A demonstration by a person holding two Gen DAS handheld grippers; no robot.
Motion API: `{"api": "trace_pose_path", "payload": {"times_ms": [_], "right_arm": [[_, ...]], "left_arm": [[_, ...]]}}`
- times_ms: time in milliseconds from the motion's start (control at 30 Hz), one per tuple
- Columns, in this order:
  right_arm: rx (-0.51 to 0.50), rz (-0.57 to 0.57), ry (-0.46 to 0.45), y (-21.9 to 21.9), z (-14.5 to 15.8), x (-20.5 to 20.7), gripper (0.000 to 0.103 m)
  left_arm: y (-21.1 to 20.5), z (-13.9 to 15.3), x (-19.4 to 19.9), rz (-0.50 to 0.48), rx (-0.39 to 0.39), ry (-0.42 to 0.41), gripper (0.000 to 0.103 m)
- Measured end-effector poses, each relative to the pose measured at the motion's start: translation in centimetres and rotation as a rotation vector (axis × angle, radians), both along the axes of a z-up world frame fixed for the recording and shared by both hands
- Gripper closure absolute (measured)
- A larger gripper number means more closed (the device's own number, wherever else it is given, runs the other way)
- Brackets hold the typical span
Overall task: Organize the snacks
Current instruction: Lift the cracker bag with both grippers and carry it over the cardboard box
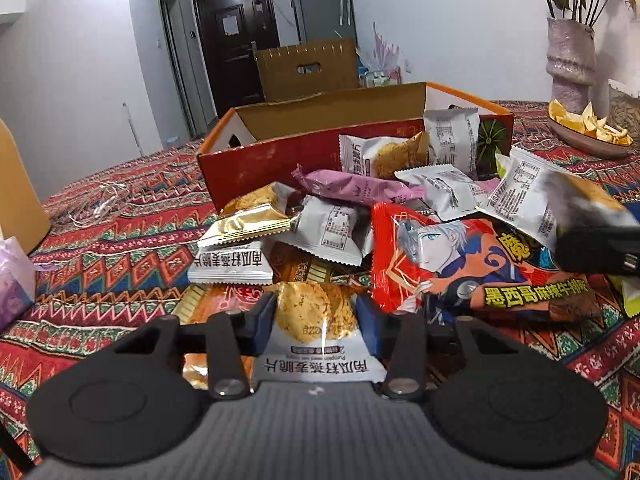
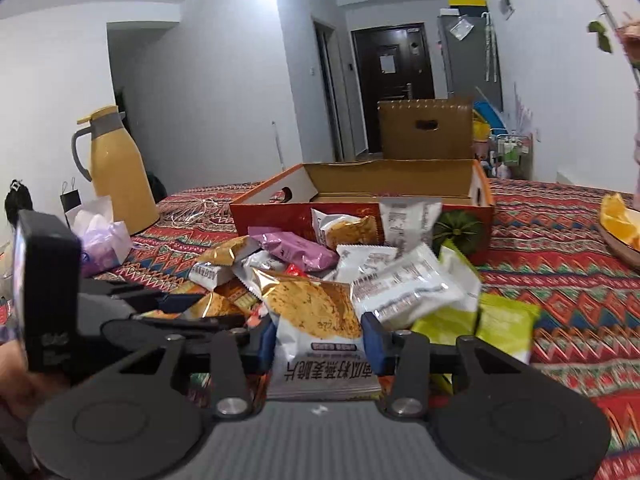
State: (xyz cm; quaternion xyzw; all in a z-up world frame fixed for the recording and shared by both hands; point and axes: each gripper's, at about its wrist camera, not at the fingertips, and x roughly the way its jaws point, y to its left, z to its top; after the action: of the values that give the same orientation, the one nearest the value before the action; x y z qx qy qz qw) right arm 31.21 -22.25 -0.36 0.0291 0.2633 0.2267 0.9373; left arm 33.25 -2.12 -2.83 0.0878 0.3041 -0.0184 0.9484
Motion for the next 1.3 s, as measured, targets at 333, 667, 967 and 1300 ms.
{"api": "trace_pose_path", "payload": {"times_ms": [333,667,967,1300], "right_arm": [[-0.033,-0.07,0.035,-2.3,-1.2,-7.1,0.06],[-0.02,-0.114,-0.01,-3.7,0.0,-13.0,0.06],[-0.034,-0.133,-0.096,-4.2,2.9,-13.7,0.06],[-0.035,-0.127,-0.195,-4.7,7.5,-5.3,0.06]], "left_arm": [[1.1,2.4,-8.6,0.033,-0.142,0.041,0.062],[1.5,5.5,-16.7,0.03,-0.152,-0.042,0.062],[2.7,8.8,-15.8,0.029,-0.172,-0.133,0.062],[4.6,13.0,-4.7,0.0,-0.213,-0.183,0.062]]}}
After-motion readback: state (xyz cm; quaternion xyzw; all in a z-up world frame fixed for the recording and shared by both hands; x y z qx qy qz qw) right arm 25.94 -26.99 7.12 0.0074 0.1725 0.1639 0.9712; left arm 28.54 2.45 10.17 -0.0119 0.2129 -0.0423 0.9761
